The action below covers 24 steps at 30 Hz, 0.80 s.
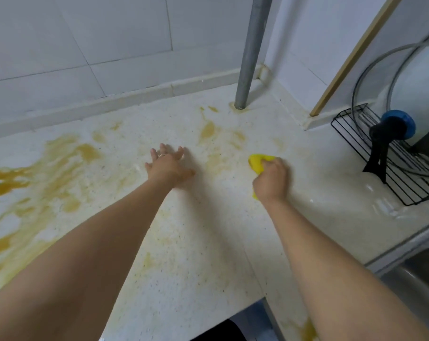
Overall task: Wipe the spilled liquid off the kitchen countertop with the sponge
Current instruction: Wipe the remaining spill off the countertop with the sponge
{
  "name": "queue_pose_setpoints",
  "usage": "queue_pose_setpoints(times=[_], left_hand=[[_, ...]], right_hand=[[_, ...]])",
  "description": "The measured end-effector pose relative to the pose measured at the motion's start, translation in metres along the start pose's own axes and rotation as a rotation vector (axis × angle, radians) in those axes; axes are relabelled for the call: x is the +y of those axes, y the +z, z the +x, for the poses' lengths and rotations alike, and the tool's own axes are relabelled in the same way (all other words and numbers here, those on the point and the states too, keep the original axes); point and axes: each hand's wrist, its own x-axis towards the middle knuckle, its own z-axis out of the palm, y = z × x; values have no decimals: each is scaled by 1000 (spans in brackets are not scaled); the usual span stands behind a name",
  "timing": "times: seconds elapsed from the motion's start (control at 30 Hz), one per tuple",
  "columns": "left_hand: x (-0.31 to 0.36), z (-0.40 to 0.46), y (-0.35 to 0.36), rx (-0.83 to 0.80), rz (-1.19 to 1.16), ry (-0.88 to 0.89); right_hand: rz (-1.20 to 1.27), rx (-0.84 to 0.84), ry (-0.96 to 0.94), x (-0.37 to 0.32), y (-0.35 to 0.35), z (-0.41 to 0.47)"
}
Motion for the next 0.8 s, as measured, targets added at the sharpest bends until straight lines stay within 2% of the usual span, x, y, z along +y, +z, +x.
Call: queue_pose_setpoints(times=[0.03,0.13,0.17,0.2,0.3,0.33,0.43,0.47,0.5,0.6,0.63,0.67,0.77,0.8], left_hand=[[-2,3,1,-17,22,-16],[-6,9,11,-28,60,-19],[-7,11,12,-29,56,-19],[-9,12,13,-32,54,-16],[-12,16,14,-31,57,-15],[-12,16,14,-27,62,-17],[-8,17,15,-29,62,-34],[-8,17,14,-28,61,-40],[-8,17,13,-27,60,-37],[-12,15,12,-24,33,-23],[-12,15,13,-19,27,-21],[-11,15,13,-15,24,-22],[-8,15,14,-1,35,-35],[-8,15,14,1,41,-33]], right_hand=[[-7,-36,-80,-13,6,-5],[62,-178,-492,-45,28,-33],[73,-172,-539,-46,27,-26],[62,-141,-488,-42,25,-11],[34,-12,-98,-27,19,28],[38,-29,-103,-36,20,26],[98,-238,-527,-72,38,-6],[100,-264,-605,-75,41,-9],[93,-239,-604,-72,38,-1],[-12,-86,-217,-51,28,42],[-51,-67,-150,-52,28,43],[-50,-90,-197,-60,30,36],[-1,-248,-615,-81,44,2],[9,-245,-648,-79,42,7]])
